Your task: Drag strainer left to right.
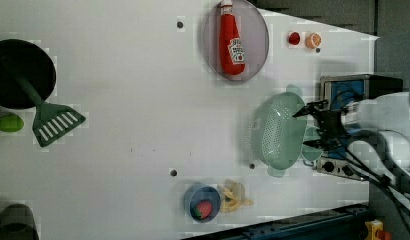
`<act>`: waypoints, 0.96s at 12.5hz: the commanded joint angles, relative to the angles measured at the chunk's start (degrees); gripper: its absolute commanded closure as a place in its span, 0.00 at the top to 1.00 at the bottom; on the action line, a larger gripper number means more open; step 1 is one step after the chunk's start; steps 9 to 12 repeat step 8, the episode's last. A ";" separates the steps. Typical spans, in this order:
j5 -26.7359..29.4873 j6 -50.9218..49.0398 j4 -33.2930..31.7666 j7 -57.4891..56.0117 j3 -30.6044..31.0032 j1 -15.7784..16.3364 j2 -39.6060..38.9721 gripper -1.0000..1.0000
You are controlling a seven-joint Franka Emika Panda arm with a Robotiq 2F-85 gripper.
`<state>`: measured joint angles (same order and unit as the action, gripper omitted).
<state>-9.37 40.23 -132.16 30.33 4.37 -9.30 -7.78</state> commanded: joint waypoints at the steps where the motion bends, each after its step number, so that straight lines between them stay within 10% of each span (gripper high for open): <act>1: 0.87 -13.57 8.28 -8.53 0.96 1.10 8.87 1.00; 5: 9.79 -30.44 17.64 -24.33 -0.78 1.07 16.53 1.00; 12: 9.75 -36.10 21.17 -29.37 -0.87 1.08 21.32 1.00</act>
